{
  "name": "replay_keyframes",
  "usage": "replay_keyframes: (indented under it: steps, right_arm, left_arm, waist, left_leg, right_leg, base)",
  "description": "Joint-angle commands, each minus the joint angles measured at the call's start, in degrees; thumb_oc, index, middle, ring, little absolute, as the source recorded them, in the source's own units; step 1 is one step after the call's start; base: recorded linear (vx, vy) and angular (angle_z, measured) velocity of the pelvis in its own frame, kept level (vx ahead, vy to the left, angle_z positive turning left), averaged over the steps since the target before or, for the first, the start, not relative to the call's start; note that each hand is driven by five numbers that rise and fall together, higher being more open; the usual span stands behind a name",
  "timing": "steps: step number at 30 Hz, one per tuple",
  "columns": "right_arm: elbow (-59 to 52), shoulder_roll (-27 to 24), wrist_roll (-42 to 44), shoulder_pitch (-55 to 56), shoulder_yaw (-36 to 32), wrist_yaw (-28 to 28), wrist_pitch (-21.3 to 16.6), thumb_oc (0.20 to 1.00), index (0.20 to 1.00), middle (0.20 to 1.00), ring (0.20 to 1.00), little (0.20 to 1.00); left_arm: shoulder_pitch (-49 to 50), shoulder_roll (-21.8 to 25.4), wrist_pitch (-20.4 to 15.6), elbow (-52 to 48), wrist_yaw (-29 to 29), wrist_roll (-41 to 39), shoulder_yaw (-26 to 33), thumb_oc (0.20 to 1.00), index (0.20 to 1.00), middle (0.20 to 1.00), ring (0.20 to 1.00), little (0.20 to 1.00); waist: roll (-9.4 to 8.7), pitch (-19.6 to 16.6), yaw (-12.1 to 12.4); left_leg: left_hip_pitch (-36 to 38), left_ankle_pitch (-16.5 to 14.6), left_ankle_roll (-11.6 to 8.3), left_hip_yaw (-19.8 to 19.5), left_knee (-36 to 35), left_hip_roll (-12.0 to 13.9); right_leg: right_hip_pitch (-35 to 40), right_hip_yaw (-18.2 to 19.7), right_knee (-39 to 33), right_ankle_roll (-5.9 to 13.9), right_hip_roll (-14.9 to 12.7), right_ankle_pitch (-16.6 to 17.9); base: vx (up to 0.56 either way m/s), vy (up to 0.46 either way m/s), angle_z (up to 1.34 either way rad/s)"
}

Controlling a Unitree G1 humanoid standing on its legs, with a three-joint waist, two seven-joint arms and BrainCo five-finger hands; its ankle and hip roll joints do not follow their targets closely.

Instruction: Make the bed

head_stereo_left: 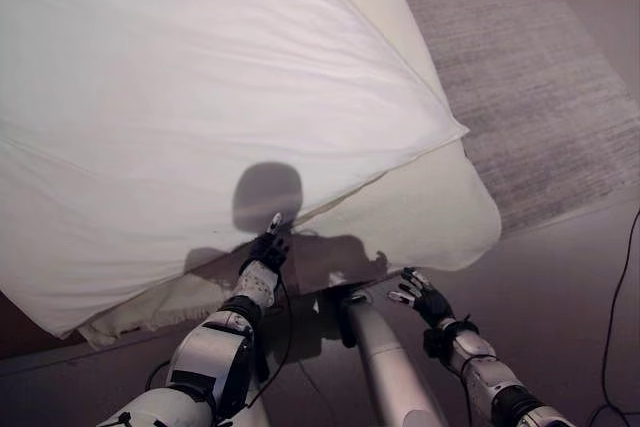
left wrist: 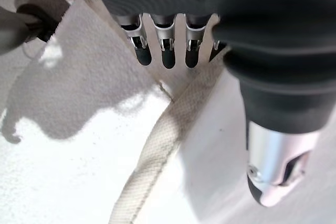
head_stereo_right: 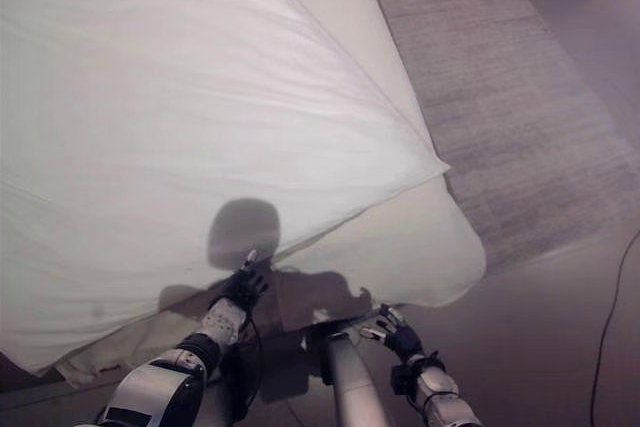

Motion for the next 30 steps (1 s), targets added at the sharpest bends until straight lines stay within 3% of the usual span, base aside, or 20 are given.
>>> replay_keyframes:
  steps: [1,5,11,13,23,30]
  right_arm:
    - [-3.6,-1.1,0.1,1.6,1.8,0.4,-2.3,1.000,1.000,1.000,1.000,1.000]
    - [-3.4,-1.4,-0.3,2.2,1.6,0.4,-2.5,1.000,1.000,1.000,1.000,1.000]
    - [-2.9,-0.6,-0.1,3.9,-0.1,0.1,-2.6,1.000,1.000,1.000,1.000,1.000]
    - [-2.7,0.0,0.3,3.9,-0.4,-0.4,-2.6,1.000,1.000,1.000,1.000,1.000]
    - [-2.4,1.4,1.2,3.2,-0.1,-1.7,-3.6,1.000,1.000,1.000,1.000,1.000]
    - [-5.7,3.2,6.9,1.9,0.4,0.3,-3.9,1.000,1.000,1.000,1.000,1.000]
  left_arm:
    - [-4.4,0.5,-3.1,-1.3,0.7,-2.7,3.5,1.000,1.000,1.000,1.000,1.000]
    - [-6.4,2.2,-4.6,-2.5,0.5,-3.6,5.0,1.000,1.000,1.000,1.000,1.000]
    - [-5.0,0.4,-8.2,-10.3,-2.0,-7.8,5.1,1.000,1.000,1.000,1.000,1.000]
    - [-4.6,-0.3,-9.2,-12.3,-2.2,-8.7,4.5,0.200,0.200,0.200,0.200,0.200]
    - [-3.9,-1.6,-12.1,-17.4,-2.1,-10.6,3.3,0.200,0.200,0.200,0.200,0.200]
    - [2.3,-5.7,-13.9,-31.0,-4.0,-12.2,-2.3,0.200,0.200,0.200,0.200,0.200]
  waist:
    - [1.10,-2.5,-1.2]
    - [1.00,-2.9,-1.0]
    - [1.50,-3.2,0.0]
    - [1.56,-2.9,0.5]
    - [1.33,-1.1,1.7]
    - [1.63,0.8,3.4]
  left_leg:
    - [-5.0,3.6,2.01,1.5,-0.6,-1.3]
    - [-5.3,3.6,1.92,1.6,-0.4,-1.0]
    - [-5.1,3.7,2.04,1.4,-0.8,-1.4]
    - [-4.8,3.9,1.96,1.4,-0.9,-1.5]
    - [-3.1,4.3,2.03,1.2,-1.6,-1.9]
    - [-1.2,5.1,2.71,0.9,-3.5,-3.1]
  right_leg:
    - [-0.7,0.0,-2.6,0.24,0.9,5.3]
    - [-1.1,0.0,-2.5,0.36,0.8,5.5]
    - [-0.9,-0.4,-2.8,0.36,0.5,5.5]
    - [-0.5,-0.6,-2.8,0.33,0.3,5.4]
    - [1.3,-1.0,-3.3,0.40,0.0,5.5]
    - [3.3,-1.1,-4.9,0.76,-0.3,6.3]
  base:
    - [0.00,0.000,0.00]
    - [0.00,0.000,0.00]
    - [0.00,0.000,0.00]
    - [0.00,0.000,0.00]
    - [-0.01,0.001,0.03]
    - [0.00,0.001,0.01]
